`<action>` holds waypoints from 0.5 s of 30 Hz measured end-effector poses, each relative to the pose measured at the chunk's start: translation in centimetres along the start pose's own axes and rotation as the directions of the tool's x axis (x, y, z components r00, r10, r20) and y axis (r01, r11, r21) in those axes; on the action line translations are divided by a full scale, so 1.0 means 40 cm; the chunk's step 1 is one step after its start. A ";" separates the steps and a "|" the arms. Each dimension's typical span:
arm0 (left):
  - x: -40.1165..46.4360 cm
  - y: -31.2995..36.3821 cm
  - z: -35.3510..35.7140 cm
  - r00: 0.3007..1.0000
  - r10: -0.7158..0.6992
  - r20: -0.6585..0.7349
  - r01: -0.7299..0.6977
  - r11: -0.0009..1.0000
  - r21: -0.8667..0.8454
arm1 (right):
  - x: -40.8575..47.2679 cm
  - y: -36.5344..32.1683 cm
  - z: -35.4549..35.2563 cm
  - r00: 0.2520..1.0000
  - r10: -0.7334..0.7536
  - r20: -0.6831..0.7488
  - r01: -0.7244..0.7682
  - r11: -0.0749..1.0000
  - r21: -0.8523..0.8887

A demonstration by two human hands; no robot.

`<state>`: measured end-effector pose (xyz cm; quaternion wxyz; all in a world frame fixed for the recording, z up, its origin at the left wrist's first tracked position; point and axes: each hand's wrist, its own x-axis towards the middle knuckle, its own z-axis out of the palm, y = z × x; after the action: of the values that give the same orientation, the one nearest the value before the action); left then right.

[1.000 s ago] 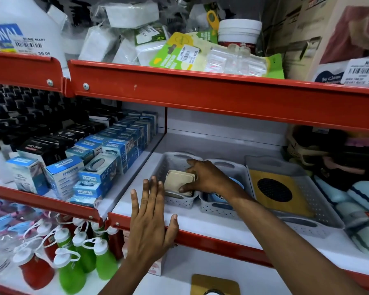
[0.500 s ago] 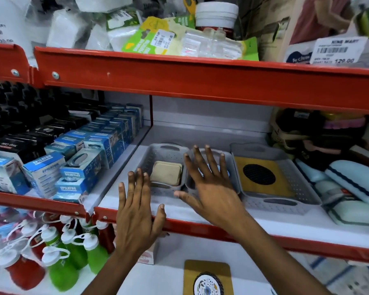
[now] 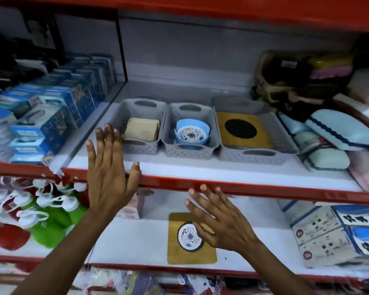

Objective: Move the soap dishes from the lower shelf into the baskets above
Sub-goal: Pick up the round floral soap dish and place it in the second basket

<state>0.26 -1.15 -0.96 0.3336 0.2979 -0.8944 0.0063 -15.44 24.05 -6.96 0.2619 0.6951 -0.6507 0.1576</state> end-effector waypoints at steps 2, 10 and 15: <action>-0.002 0.004 -0.002 1.000 -0.005 -0.003 0.005 1.000 0.000 | -0.070 -0.007 0.066 0.992 -0.059 0.112 0.054 0.998 0.041; -0.002 0.010 -0.001 1.000 -0.027 -0.011 0.027 1.000 0.014 | -0.167 -0.035 0.262 0.517 0.400 0.757 -0.674 0.735 0.072; 0.002 0.009 -0.002 1.000 -0.020 -0.021 0.021 1.000 0.016 | -0.174 -0.043 0.320 0.450 0.427 0.784 -0.682 0.732 -0.007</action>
<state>0.06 -0.87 -0.78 0.3406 0.3098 -0.8876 0.0134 -16.00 22.50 -21.53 -0.2061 0.4713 -0.8567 0.0380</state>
